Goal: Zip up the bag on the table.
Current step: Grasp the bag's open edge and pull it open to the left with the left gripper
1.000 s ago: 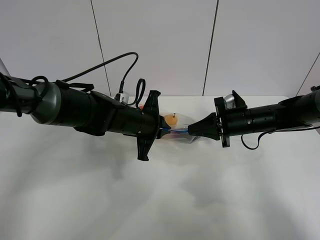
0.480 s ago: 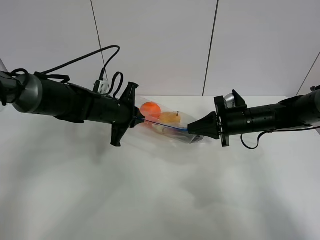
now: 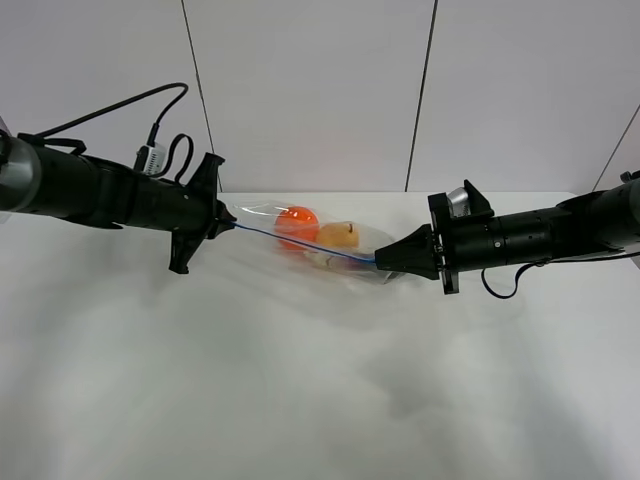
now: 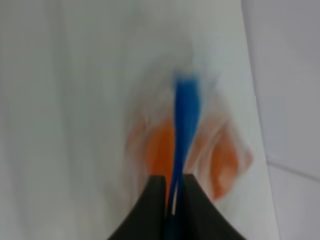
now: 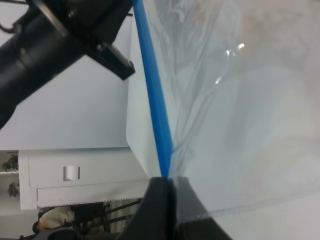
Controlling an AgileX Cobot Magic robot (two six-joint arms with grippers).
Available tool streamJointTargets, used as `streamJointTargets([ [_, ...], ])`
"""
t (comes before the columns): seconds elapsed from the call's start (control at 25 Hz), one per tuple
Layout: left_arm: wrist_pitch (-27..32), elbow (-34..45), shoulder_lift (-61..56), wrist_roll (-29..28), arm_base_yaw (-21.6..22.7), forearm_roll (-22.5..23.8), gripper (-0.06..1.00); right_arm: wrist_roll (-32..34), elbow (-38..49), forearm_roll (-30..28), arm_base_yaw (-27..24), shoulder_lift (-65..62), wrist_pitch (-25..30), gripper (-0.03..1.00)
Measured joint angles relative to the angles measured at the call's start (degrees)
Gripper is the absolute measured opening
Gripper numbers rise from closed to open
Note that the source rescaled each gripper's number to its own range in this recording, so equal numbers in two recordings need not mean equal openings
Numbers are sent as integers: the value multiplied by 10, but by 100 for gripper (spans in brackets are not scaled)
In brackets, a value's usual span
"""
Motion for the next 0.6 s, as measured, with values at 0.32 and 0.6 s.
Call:
streamJointTargets([
  [0.32, -2, -30, 0, 73, 42, 1, 0, 0, -1, -3, 0, 0, 1, 0],
  [0.6, 11, -34, 0, 90, 45, 1, 0, 0, -1, -7, 0, 0, 1, 0],
])
